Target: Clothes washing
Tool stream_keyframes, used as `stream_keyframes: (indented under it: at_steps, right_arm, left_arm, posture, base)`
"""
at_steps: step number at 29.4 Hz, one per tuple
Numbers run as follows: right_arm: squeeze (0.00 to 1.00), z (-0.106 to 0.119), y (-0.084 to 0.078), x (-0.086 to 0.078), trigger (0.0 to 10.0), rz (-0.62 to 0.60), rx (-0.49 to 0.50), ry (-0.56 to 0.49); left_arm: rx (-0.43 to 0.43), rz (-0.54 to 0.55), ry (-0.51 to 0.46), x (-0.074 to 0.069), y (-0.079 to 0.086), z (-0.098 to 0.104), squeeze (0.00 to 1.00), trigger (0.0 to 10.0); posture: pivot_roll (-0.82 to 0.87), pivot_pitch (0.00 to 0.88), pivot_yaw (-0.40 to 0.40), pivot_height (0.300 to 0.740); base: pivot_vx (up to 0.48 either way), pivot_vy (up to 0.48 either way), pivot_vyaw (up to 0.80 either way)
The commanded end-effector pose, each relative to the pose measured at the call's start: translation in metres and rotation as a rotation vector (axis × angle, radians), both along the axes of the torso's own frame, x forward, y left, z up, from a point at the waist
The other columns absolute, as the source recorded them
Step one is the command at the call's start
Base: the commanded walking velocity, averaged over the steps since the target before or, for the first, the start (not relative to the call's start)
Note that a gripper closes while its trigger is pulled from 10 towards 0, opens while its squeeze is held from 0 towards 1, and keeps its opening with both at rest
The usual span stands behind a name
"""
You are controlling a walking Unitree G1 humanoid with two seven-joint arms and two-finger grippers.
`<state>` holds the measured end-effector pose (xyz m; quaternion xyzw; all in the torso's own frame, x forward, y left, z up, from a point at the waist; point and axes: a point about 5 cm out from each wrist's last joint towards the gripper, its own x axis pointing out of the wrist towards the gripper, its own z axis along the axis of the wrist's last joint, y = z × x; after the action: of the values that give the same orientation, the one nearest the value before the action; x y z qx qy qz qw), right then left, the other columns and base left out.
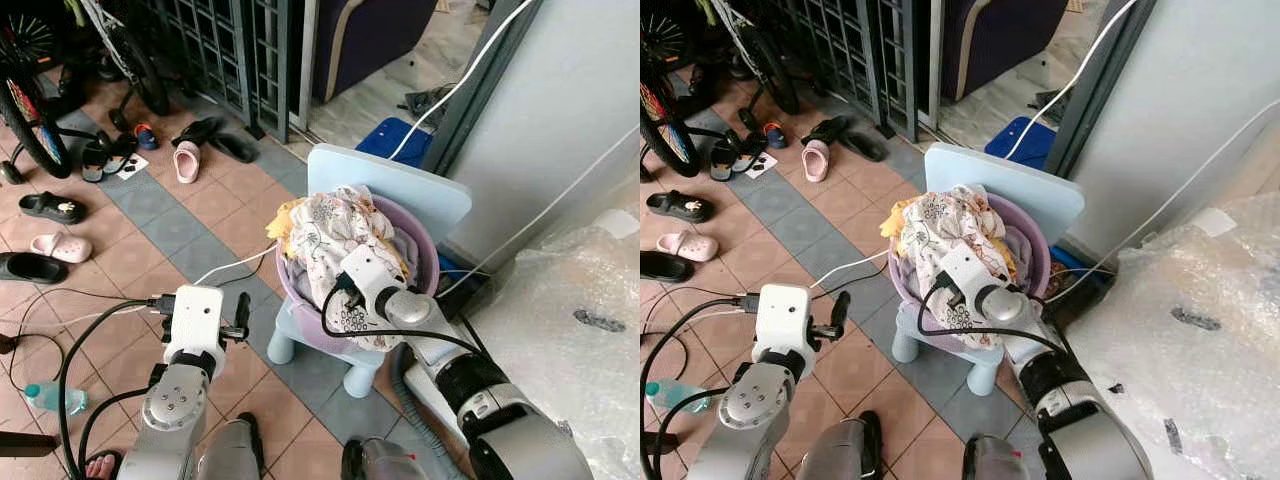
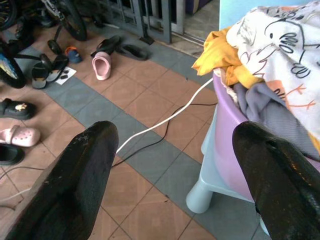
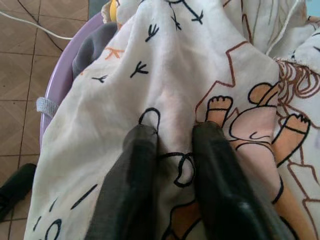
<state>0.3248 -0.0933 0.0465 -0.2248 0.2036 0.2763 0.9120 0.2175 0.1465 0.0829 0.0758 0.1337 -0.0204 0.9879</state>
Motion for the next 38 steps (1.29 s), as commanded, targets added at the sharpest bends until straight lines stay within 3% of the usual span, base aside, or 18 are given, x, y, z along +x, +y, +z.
stream_keyframes:
  at_steps: [1, 7, 11, 21, 24, 26, 29, 35, 38]
  right_arm:
    - [0.0, 0.001, -0.001, 0.002, 0.0, -0.026, 0.039, 0.006]
    - [0.0, 0.01, 0.012, 0.006, 0.0, -0.085, 0.219, 0.019]
    - [0.0, 0.033, 0.024, 0.017, 0.0, -0.134, 0.35, -0.056]
    - [0.0, 0.064, 0.026, 0.025, 0.0, -0.219, 0.59, -0.154]
    - [0.0, 0.094, 0.029, 0.027, 0.0, -0.239, 0.717, -0.254]
    - [0.0, 0.136, 0.023, 0.025, 0.0, -0.269, 0.875, -0.394]
    - [0.0, 0.161, 0.012, 0.019, 0.0, -0.296, 0.907, -0.508]
    - [0.0, 0.182, -0.008, 0.012, 0.0, -0.326, 0.892, -0.616]
    - [0.0, 0.144, -0.007, 0.013, 0.0, -0.308, 0.662, -0.513]
  left_arm:
    - [0.011, 0.009, 0.004, 0.001, 0.002, -0.001, 0.0, 10.0]
    - [0.047, 0.032, -0.015, 0.009, 0.006, -0.001, 0.0, 10.0]
    - [0.074, 0.092, -0.019, 0.024, 0.016, 0.0, 0.0, 10.0]
    - [0.11, 0.037, -0.041, 0.049, 0.012, 0.002, 0.0, 10.0]
    - [0.116, 0.007, -0.069, 0.055, 0.009, 0.008, 0.0, 10.0]
    - [0.117, -0.005, -0.092, 0.058, 0.007, 0.012, 0.0, 10.0]
    - [0.134, 0.036, -0.101, 0.059, 0.012, 0.01, 0.0, 10.0]
    - [0.137, 0.059, -0.114, 0.06, 0.01, 0.01, 0.0, 10.0]
    - [0.128, 0.036, -0.104, 0.063, 0.004, 0.008, 0.0, 10.0]
  posture:
    - [0.03, 0.138, -0.077, 0.74]
    - [0.03, 0.11, -0.065, 0.74]
    - [0.02, 0.055, -0.017, 0.74]
    - [-0.01, 0.0, 0.063, 0.74]
    - [0.0, 0.0, 0.085, 0.74]
    - [0.0, 0.0, 0.093, 0.74]
    - [0.0, 0.0, 0.111, 0.74]
    - [-0.01, 0.0, 0.137, 0.74]
    - [-0.02, 0.0, 0.14, 0.74]
  base:
    - [0.0, 0.0, 0.0]
    - [0.0, 0.0, 0.0]
    - [0.0, 0.0, 0.0]
    - [0.0, 0.0, 0.0]
    - [0.0, 0.0, 0.0]
    - [0.0, 0.0, 0.0]
    - [0.0, 0.0, 0.0]
    - [0.0, 0.0, 0.0]
    - [0.0, 0.0, 0.0]
